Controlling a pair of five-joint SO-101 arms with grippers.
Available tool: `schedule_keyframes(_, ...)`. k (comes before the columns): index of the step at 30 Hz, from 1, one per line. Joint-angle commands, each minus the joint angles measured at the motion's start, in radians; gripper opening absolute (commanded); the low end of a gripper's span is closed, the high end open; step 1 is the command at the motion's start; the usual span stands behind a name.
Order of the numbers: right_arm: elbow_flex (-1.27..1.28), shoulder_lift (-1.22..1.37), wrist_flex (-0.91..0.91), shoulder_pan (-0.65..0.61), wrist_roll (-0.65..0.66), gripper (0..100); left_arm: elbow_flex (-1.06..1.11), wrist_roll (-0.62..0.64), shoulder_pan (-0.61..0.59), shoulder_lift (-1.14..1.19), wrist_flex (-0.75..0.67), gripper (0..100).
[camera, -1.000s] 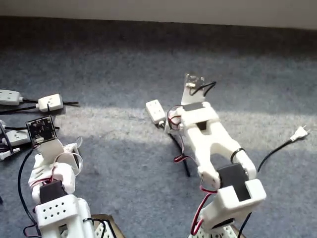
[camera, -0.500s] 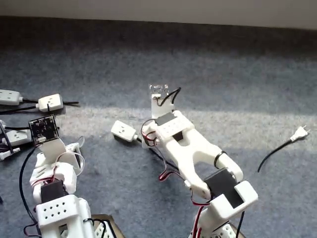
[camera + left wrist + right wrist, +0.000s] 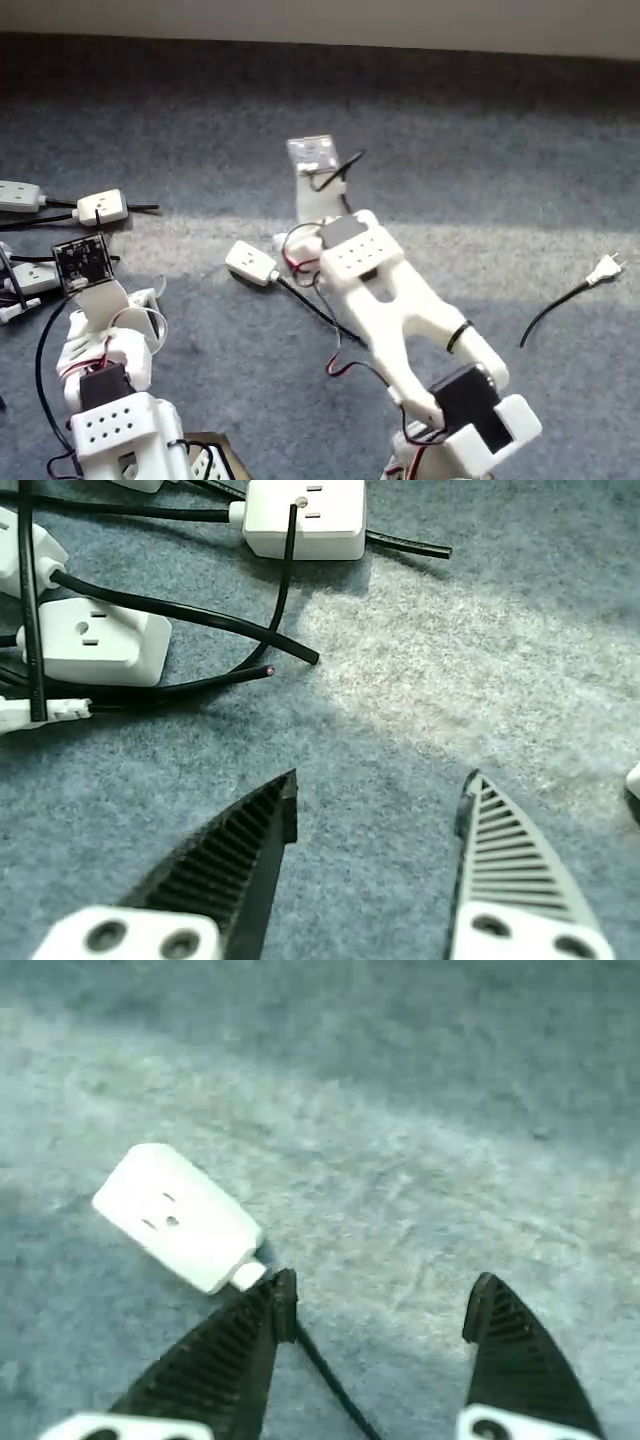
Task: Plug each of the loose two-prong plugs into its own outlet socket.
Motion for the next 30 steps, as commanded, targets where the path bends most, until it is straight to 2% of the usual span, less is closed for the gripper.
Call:
schedule_keyframes(1,-0.047,-0.039,0.002,-0.140,0.107,26.9,-0.042,0.009,-0.028,-0.012,-0.020,26)
schedule_keyframes(8,-0.073,0.156,-0.130,-0.124,0.126,26.8,-0.041,0.009,-0.027,-0.012,-0.023,26)
schedule_keyframes(16,-0.266,0.344,-0.087,-0.134,0.157,26.8,-0.039,0.009,-0.027,-0.012,-0.023,26)
schedule_keyframes(27,-0.473,0.475,-0.067,0.124,0.161,26.8,-0.036,0.009,0.007,-0.012,-0.023,26)
schedule_keyframes(30,-0.510,0.475,-0.024,0.160,0.241,26.8,-0.036,0.009,0.007,-0.012,-0.023,26)
